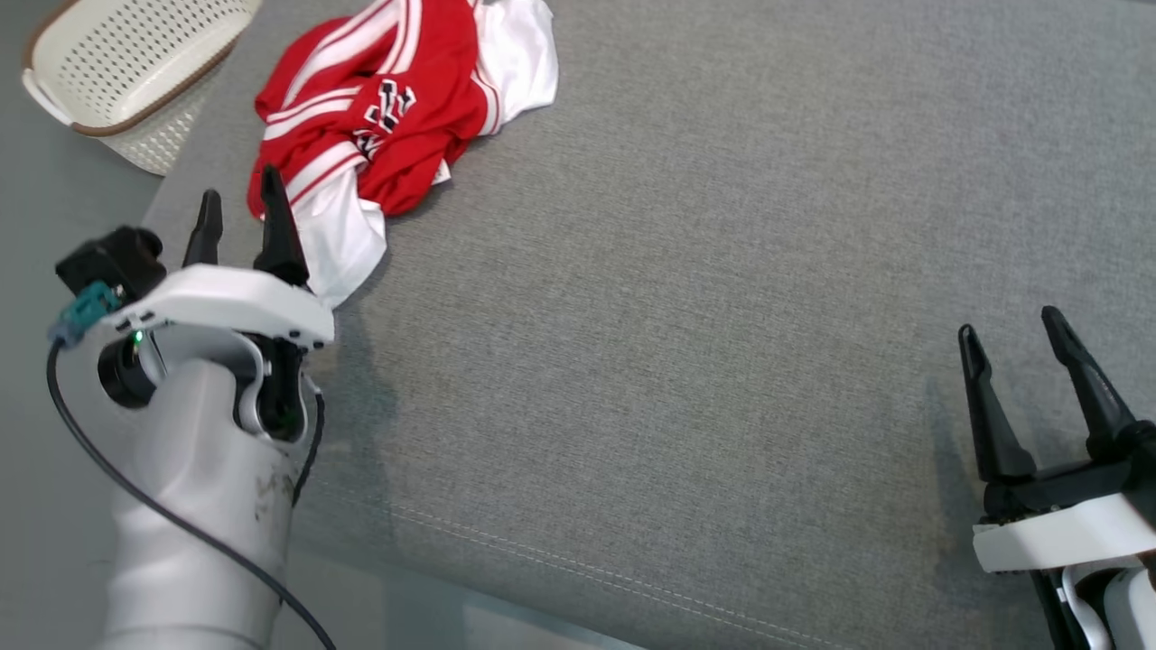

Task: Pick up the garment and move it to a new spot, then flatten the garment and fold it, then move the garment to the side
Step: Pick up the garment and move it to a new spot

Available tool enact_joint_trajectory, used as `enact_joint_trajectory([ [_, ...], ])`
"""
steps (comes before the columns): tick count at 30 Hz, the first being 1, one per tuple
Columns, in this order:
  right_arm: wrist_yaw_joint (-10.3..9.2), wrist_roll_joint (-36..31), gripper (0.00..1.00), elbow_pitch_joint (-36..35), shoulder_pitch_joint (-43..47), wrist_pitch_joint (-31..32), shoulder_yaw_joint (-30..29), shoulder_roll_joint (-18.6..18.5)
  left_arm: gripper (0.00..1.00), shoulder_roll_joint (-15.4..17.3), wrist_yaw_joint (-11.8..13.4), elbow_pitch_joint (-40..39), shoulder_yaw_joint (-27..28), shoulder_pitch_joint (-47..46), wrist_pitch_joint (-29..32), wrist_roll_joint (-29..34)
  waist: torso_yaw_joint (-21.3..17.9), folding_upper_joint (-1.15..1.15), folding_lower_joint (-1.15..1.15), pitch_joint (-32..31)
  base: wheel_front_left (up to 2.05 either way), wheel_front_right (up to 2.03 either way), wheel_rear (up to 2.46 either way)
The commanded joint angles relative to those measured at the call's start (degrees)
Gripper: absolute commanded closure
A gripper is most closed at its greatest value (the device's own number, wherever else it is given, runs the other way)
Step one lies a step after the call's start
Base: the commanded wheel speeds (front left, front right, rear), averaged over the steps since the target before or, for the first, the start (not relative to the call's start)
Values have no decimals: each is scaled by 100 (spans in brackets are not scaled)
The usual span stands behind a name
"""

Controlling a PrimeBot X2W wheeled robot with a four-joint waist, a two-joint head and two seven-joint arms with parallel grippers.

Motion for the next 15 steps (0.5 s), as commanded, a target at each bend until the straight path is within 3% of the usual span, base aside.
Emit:
enact_joint_trajectory([
  [1, 0, 30, 0, -184, -131, -35, 92, -122, 0, 316, -97, 278, 124, -455, -4, -43, -113, 0, 0, 139, 0, 0, 0],
  [9, 0, 130, 0, -186, -223, -35, 248, -269, 0, 465, -244, 1807, -142, -1226, 183, 83, -249, 0, 0, 249, 0, 0, 0],
  [15, 0, 225, 0, -144, -298, -35, 405, -382, 0, 528, -245, 2370, -157, -1526, 353, 38, -359, 0, 0, 310, 0, 0, 0],
])
